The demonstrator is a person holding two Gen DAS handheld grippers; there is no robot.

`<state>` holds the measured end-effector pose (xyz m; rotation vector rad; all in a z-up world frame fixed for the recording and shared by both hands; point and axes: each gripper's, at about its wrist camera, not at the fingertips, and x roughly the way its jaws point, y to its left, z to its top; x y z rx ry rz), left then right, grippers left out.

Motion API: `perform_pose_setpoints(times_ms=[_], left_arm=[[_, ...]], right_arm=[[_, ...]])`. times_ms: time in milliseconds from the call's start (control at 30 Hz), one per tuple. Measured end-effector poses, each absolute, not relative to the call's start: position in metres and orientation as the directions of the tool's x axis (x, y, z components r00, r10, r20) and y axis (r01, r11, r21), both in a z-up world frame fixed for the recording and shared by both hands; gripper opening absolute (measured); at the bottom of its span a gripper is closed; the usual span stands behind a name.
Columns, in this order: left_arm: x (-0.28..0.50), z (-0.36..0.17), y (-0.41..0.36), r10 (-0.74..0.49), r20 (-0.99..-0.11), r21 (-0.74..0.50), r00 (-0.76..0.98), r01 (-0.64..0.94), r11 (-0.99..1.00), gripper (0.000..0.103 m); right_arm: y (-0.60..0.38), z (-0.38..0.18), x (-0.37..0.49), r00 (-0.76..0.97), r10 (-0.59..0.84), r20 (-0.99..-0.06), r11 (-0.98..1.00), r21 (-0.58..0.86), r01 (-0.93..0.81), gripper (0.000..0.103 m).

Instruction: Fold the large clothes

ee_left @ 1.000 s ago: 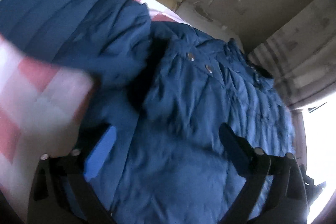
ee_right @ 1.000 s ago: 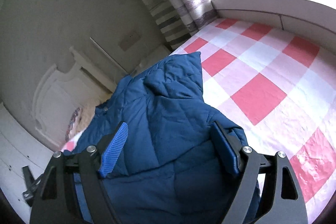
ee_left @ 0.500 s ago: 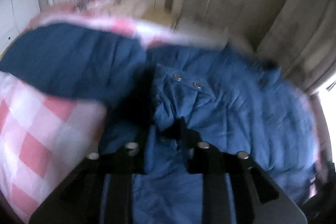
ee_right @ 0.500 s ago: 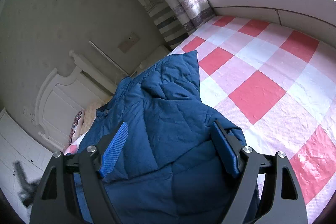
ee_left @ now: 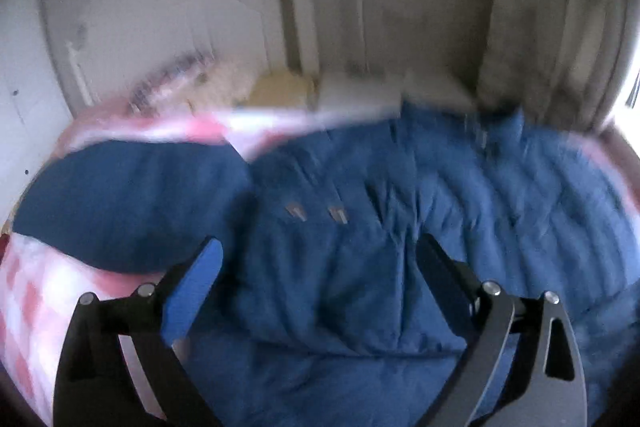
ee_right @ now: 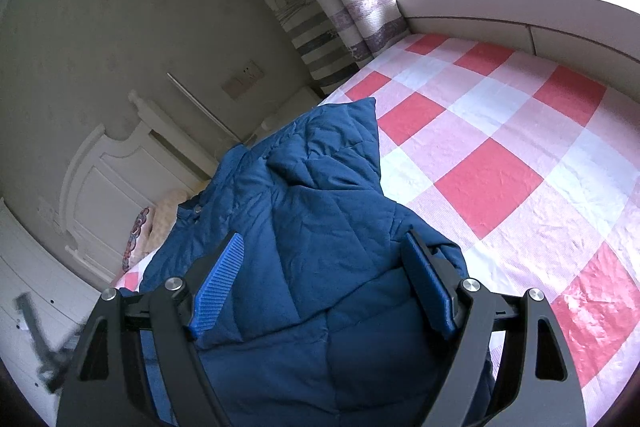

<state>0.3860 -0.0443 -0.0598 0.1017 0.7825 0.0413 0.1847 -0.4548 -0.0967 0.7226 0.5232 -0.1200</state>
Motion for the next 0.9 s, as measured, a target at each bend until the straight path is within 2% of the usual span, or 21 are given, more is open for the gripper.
perform_pose_setpoints(times_ms=[33,100,233,333,400,467,600,767,833,900], left_arm=[[0.395,-0.081,-0.048,0.064,-0.747,0.100,0.661,0.017,0.995,0.096],[0.400,-0.103,-0.050,0.077,-0.786,0.120,0.613,0.030,0.992,0.097],[0.396,-0.103,-0.050,0.072,-0.780,0.126,0.622,0.042,0.991,0.100],[0.399,-0.102,-0.049,0.061,-0.782,0.110,0.620,0.041,0.993,0.101],[0.399,-0.103,-0.049,0.057,-0.782,0.105,0.621,0.040,0.994,0.101],[0.400,-0.102,-0.050,0.052,-0.781,0.099,0.622,0.041,0.994,0.101],[0.410,-0.104,-0.052,0.042,-0.781,0.086,0.623,0.041,0.995,0.101],[0.409,-0.104,-0.048,0.025,-0.779,0.066,0.627,0.042,0.997,0.101],[0.409,-0.103,-0.047,0.020,-0.778,0.060,0.628,0.042,0.997,0.101],[0.409,-0.103,-0.047,0.018,-0.777,0.058,0.629,0.043,0.997,0.101]], right_arm=[[-0.455,-0.097,0.185,0.865,0.071,-0.496,0.751,0.598,0.281,0.079],[-0.454,-0.096,0.185,0.865,0.069,-0.497,0.751,0.596,0.283,0.079],[-0.449,-0.089,0.180,0.867,0.012,-0.499,0.771,0.557,0.310,0.079],[-0.428,-0.061,0.174,0.884,-0.077,-0.462,0.858,0.421,0.294,0.079],[-0.412,-0.045,0.182,0.886,-0.030,-0.462,0.900,0.374,0.225,0.079],[-0.397,-0.033,0.199,0.863,-0.002,-0.504,0.936,0.303,0.179,0.080],[-0.380,-0.022,0.257,0.814,-0.062,-0.577,0.975,0.140,0.174,0.080],[-0.371,-0.058,0.329,0.735,-0.182,-0.653,0.980,-0.058,0.191,0.080],[-0.374,-0.094,0.353,0.611,-0.152,-0.777,0.986,-0.074,0.151,0.081],[-0.381,-0.088,0.349,0.615,-0.152,-0.774,0.981,-0.042,0.191,0.081]])
